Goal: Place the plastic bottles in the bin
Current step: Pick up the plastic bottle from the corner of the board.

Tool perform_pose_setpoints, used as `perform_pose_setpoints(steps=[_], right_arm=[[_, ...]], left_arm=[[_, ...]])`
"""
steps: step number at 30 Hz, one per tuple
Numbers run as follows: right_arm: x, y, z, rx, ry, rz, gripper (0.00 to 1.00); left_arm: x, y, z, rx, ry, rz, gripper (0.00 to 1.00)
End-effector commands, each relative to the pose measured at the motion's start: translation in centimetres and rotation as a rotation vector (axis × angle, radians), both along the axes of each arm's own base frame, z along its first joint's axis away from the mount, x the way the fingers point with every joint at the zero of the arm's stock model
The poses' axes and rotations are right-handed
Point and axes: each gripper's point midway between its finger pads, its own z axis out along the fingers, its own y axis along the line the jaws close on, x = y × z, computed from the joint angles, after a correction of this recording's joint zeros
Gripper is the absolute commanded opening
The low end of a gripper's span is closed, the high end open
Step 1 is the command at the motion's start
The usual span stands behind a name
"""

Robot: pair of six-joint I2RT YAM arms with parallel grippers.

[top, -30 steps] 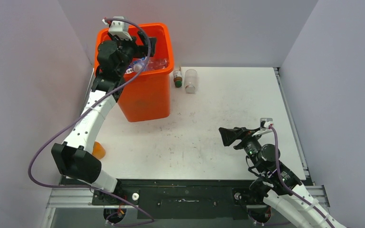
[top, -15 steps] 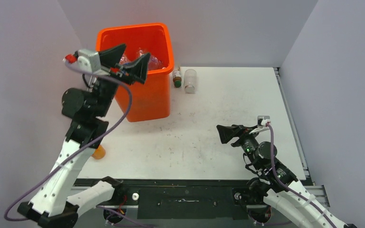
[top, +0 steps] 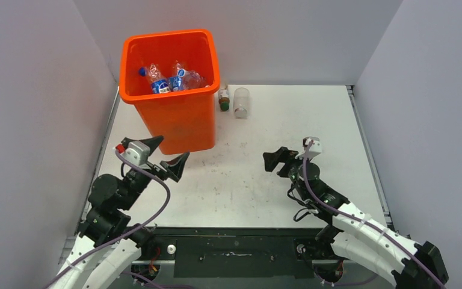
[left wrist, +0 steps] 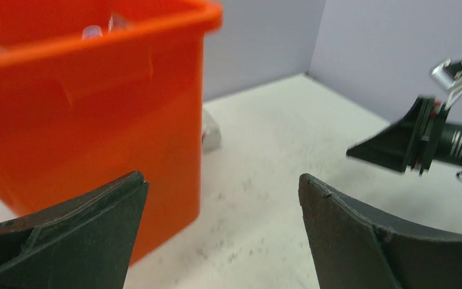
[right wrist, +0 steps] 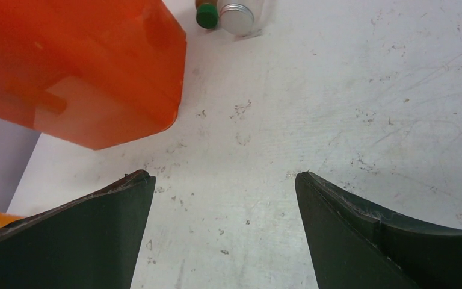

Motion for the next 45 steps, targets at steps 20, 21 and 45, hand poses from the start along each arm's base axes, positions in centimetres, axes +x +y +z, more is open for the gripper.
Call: perform_pose_setpoints(steps=[20,21,45], right_arm=[[23.7,8.5,-5.8,0.084,0.093,-0.089,0.90],[24.5,8.6,-6.1,0.073,0.095,-0.092,0.90],[30.8,11.0,-11.7,0.009,0.166,-0.055,0.90]], left_arm=[[-1.3,2.4,-6.5,-0.075,0.133,0.084,0.96],[-1.4,2.5,-6.5,-0.075,0.129,0.082,0.96],[-1.5,2.5,-6.5,-0.064,0.110,0.082,0.96]])
